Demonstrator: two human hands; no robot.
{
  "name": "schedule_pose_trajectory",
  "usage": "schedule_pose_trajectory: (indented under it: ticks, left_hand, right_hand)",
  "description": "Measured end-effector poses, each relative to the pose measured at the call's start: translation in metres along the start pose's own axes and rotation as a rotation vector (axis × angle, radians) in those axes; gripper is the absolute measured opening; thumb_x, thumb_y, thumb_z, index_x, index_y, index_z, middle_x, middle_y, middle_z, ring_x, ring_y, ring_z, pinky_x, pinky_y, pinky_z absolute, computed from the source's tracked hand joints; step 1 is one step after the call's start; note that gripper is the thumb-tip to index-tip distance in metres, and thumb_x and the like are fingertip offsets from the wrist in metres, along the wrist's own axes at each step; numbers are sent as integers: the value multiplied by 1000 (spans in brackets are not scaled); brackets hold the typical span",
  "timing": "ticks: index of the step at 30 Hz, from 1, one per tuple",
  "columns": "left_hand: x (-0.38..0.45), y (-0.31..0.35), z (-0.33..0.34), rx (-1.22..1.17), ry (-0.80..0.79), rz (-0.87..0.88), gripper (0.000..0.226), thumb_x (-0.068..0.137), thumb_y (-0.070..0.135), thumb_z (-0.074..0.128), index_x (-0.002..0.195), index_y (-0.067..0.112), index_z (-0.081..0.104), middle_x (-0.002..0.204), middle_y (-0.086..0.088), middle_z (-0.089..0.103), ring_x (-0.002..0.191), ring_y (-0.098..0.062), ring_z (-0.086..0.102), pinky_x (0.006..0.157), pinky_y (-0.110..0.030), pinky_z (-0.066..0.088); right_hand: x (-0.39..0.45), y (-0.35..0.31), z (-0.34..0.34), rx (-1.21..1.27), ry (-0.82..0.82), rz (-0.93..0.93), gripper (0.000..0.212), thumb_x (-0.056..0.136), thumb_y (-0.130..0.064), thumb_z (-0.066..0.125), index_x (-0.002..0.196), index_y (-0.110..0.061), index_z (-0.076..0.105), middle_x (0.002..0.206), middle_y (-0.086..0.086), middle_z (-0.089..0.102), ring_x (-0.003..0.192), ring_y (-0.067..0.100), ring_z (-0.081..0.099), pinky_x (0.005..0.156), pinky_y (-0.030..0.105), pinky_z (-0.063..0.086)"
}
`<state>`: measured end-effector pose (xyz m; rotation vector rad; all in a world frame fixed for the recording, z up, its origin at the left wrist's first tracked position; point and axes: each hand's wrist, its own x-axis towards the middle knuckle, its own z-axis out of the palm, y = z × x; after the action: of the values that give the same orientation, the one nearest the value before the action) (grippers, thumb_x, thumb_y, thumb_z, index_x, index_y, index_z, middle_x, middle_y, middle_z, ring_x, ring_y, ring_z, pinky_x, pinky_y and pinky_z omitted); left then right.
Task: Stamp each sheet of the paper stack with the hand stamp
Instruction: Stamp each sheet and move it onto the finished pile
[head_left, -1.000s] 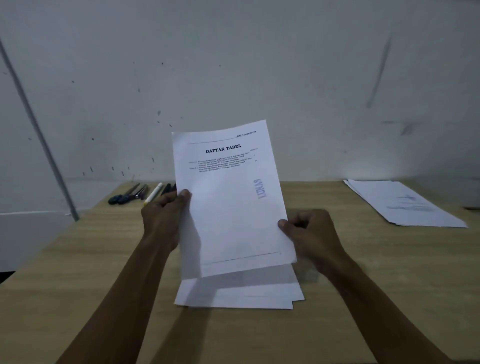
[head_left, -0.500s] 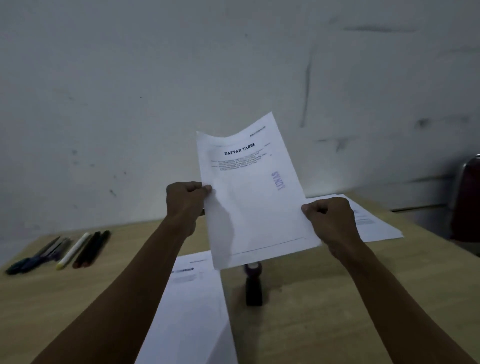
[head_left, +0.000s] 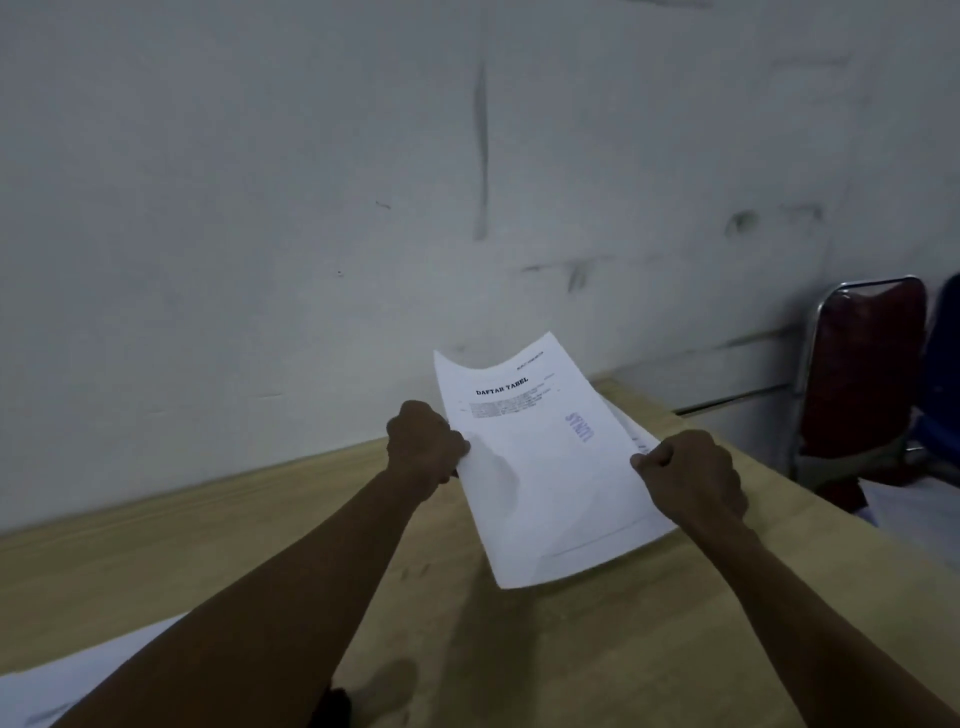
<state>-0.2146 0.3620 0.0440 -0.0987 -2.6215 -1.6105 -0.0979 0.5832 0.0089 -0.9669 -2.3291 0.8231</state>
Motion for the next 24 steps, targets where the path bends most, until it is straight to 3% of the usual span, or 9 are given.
schedule_pose_trajectory:
  ticks: [3, 6, 10, 13, 16, 19, 24]
  left_hand:
    - [20, -6, 39, 51, -39, -16, 18, 67, 0, 77, 78, -9, 65, 73, -20, 69, 59, -31, 70, 53, -45, 59]
    - [43, -11, 75, 66, -50, -33, 24, 65, 2, 79, 84, -6, 66, 82, -20, 70, 71, -32, 70, 64, -47, 60]
    - [69, -14, 110, 70, -45, -55, 34, 65, 5, 80, 96, -3, 67, 98, -20, 68, 88, -33, 68, 76, -42, 59]
    - [83, -20, 128, 102, -58, -50, 35, 68, 6, 78, 97, -6, 65, 100, -19, 67, 92, -33, 66, 77, -38, 57]
    - [86, -23, 140, 193, -48, -37, 36, 71, 13, 74, 101, -4, 62, 104, -19, 66, 95, -33, 65, 77, -37, 55]
    - [84, -20, 144, 271, 0, -102, 39, 72, 22, 72, 106, 8, 59, 112, -12, 61, 101, -34, 63, 85, -43, 56]
    - [80, -10, 153, 286, -108, -125, 9, 69, 6, 57, 77, 9, 54, 96, -15, 64, 90, -34, 66, 78, -33, 56]
  right_hand:
    - [28, 18, 14, -76, 12, 12, 26, 88, -32, 71, 88, -6, 71, 89, 12, 72, 81, 31, 68, 65, 30, 46]
    - [58, 30, 33, -160, 47, 22, 26, 91, -32, 67, 89, -6, 69, 88, 11, 70, 80, 28, 68, 66, 30, 47]
    - [89, 41, 53, -243, 83, 16, 26, 94, -33, 62, 93, -7, 69, 90, 10, 70, 82, 26, 68, 70, 32, 50]
    - [106, 49, 64, -287, 107, -4, 27, 94, -33, 60, 95, -8, 69, 94, 10, 71, 86, 26, 68, 73, 32, 50]
    - [118, 56, 70, -317, 99, -29, 27, 94, -33, 59, 100, -8, 67, 104, 11, 68, 95, 28, 64, 85, 39, 53]
    - [124, 55, 69, -352, 33, -20, 35, 93, -40, 57, 114, -12, 60, 125, 13, 56, 116, 33, 51, 96, 46, 42]
    - [126, 46, 65, -440, -146, -5, 48, 94, -47, 47, 121, -9, 54, 137, 18, 43, 128, 38, 37, 103, 48, 32]
